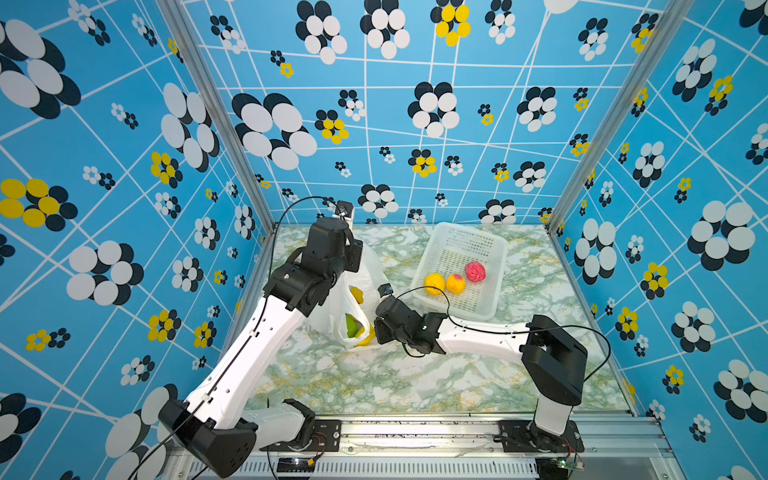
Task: Untie the knot of the plastic bag and take out the fruit
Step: 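Move the right gripper back over the bag mouth and lower inside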
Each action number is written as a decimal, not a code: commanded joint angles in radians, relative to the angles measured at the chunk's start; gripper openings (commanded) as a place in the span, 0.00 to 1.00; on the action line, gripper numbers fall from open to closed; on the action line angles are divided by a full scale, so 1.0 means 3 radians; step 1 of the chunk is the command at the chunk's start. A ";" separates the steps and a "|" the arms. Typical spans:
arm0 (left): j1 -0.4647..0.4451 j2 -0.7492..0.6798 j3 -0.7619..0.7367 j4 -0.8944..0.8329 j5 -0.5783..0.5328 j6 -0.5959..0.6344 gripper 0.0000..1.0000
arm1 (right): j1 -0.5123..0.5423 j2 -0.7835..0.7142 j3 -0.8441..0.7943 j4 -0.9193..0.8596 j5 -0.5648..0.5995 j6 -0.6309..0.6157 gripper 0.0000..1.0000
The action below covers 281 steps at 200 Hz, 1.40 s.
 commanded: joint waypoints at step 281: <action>0.0028 0.0355 0.0065 -0.0161 0.0645 -0.0176 0.00 | -0.0914 0.0196 0.0693 -0.0541 0.0539 -0.0140 0.80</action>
